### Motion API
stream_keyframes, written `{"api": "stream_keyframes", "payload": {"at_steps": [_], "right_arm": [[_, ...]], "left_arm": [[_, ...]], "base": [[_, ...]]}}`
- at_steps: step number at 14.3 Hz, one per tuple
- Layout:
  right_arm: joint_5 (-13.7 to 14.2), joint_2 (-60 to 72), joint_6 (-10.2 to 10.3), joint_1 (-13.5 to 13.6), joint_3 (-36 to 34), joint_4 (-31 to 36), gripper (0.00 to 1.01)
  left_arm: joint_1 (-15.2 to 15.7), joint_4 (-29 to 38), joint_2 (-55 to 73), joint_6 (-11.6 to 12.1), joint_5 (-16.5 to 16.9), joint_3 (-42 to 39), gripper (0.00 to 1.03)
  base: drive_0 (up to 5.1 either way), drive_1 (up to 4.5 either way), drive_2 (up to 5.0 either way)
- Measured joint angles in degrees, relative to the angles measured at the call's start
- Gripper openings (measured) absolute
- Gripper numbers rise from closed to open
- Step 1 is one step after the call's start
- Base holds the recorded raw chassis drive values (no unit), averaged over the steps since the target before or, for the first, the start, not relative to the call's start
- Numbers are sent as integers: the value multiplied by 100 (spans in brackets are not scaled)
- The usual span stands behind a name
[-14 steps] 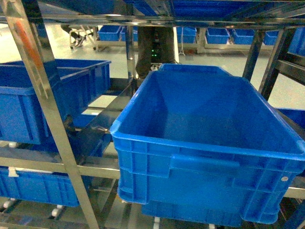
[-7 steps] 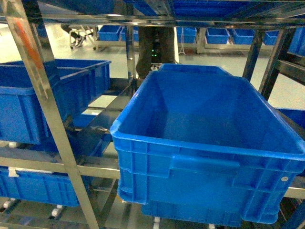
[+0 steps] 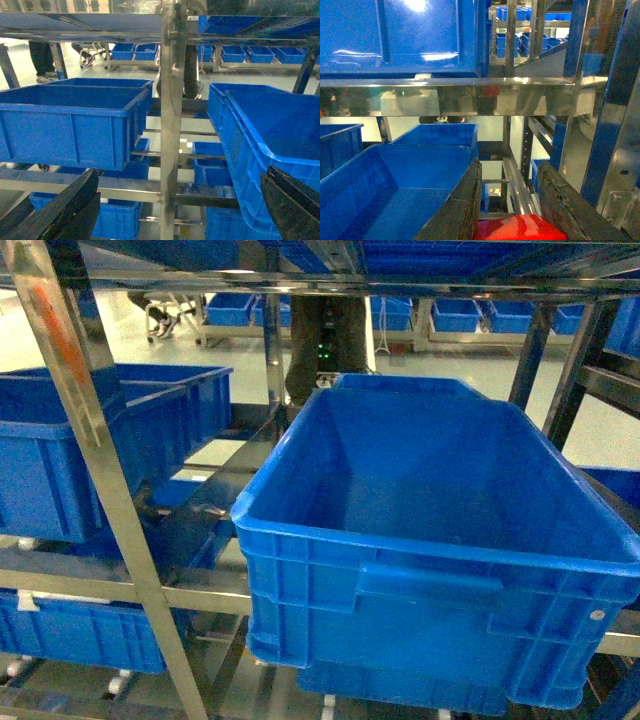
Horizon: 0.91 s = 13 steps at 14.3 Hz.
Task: Pick red block from blue box to shelf
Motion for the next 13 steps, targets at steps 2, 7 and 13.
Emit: {"api": "stream_keyframes", "payload": {"at_steps": [2, 7, 13], "right_arm": [[0, 0, 0, 0, 0, 0, 28], [0, 0, 0, 0, 0, 0, 28], [0, 0, 0, 0, 0, 0, 28]], "left_arm": [[0, -2, 0, 0, 0, 0, 98], [0, 0, 0, 0, 0, 0, 98], [0, 0, 0, 0, 0, 0, 98]], "base": [[0, 0, 0], [0, 0, 0], [0, 0, 0]]}}
